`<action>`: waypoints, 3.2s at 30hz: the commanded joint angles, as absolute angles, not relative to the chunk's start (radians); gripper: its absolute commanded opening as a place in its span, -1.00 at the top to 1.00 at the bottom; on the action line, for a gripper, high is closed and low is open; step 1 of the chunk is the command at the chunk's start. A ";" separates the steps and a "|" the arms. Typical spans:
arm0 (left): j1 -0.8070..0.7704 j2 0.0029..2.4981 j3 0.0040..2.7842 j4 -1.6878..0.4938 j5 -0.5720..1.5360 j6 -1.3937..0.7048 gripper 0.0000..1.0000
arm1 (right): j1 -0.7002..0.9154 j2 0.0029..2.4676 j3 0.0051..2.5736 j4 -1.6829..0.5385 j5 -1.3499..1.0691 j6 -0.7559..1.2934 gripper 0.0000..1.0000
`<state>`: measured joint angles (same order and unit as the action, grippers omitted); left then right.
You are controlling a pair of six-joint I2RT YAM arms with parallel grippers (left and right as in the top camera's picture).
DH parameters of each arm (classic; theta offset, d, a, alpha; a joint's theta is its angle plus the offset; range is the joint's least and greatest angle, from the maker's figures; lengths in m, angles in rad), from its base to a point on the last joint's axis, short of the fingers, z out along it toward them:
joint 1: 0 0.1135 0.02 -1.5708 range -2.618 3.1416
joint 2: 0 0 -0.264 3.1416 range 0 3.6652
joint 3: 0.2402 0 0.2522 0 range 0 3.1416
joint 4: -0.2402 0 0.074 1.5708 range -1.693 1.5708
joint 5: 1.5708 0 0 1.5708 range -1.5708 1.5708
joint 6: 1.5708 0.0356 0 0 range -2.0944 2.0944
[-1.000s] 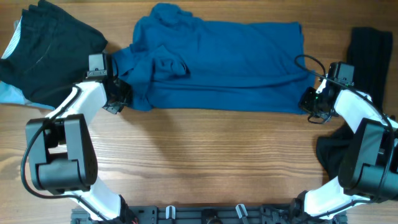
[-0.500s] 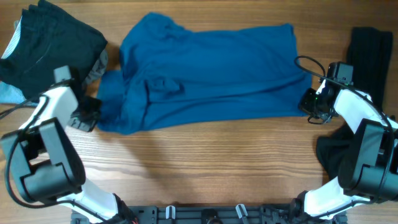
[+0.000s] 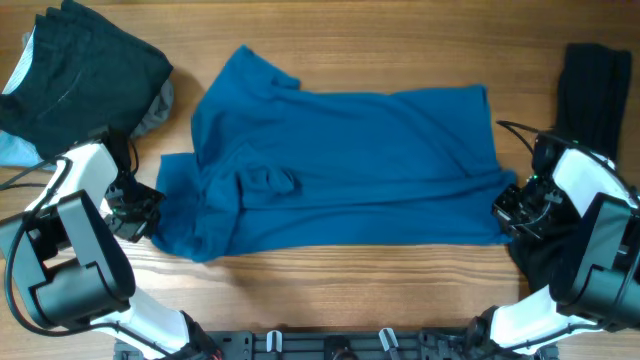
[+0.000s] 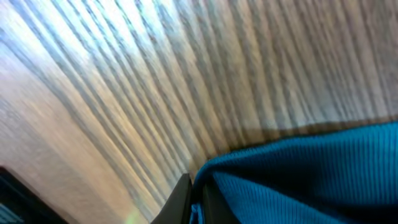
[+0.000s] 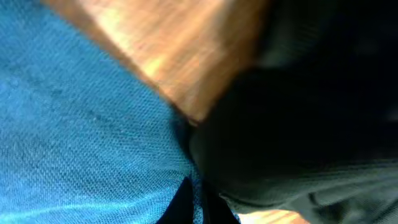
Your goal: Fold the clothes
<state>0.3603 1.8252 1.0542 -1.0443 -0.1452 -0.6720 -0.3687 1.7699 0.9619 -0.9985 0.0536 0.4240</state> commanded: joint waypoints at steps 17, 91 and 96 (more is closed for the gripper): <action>0.002 1.634 1.223 -0.872 0.167 -0.339 -0.34 | -0.403 1.498 1.026 -0.923 -0.297 0.157 -0.34; -0.057 1.747 0.999 -0.979 -0.248 -0.853 0.56 | -0.403 1.500 1.023 -0.837 -0.359 0.031 -0.52; -0.043 1.747 0.999 -0.963 -0.220 -0.853 0.55 | -0.371 1.502 0.957 -0.817 -0.435 0.027 0.10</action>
<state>-0.0437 1.7374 1.0050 -0.9745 -0.2195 -0.8295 -0.3992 1.5105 1.0084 -0.8421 -0.3786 0.0444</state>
